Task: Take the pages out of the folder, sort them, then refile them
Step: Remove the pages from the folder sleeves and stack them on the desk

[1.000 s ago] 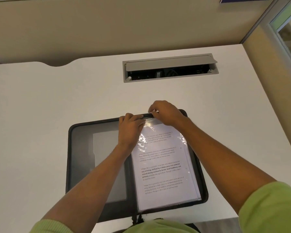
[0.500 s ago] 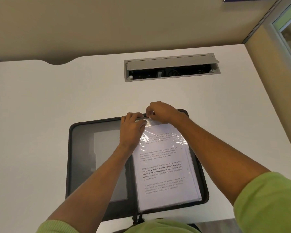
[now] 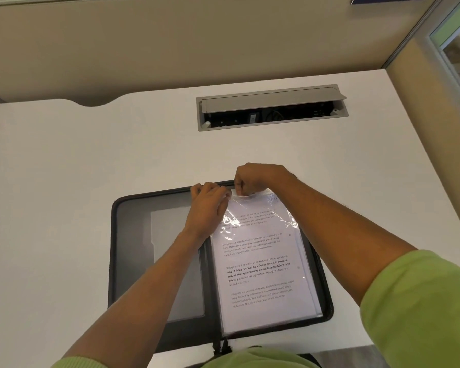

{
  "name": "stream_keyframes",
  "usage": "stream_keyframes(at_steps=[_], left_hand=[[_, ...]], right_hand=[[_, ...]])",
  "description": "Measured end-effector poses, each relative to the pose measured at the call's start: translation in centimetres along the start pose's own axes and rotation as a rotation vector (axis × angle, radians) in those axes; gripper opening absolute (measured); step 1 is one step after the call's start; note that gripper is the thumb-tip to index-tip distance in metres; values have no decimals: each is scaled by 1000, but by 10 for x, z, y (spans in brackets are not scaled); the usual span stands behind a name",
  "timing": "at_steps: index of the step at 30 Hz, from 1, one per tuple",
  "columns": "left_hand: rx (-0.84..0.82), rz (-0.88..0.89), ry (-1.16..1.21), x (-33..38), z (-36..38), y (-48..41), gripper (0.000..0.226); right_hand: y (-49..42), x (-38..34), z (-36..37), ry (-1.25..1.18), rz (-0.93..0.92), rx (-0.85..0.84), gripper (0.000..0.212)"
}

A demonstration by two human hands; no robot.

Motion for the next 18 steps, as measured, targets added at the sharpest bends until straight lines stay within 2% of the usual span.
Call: stream_keyframes(at_steps=[3,7,10,12,15,18], left_hand=[[4,-25,6,0,3,0,14],[22,-58,21,2,5,3,13],[45,-74,42,3,7,7,15],[72,-93,53,6,8,14,27],[127,-254,100,13,14,35,47],[68,-401,86,21,36,57,64]], right_hand=[[-6,1,4,58,54,1,17],[-7,2,8,100,83,-31,35],[-7,1,10,138,72,-31,36],[-8,2,12,153,65,8,35],[-7,7,11,176,48,74,28],[-7,10,6,210,38,140,19]])
Point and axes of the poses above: each hand's wrist, its own y-axis away from the middle knuckle, its own z-axis out of the palm, x = y × z, the point moved 4 cm from there along -y, towards the middle knuckle, and after that the axes turned 7 degrees about -x, right-handed, at the moved point
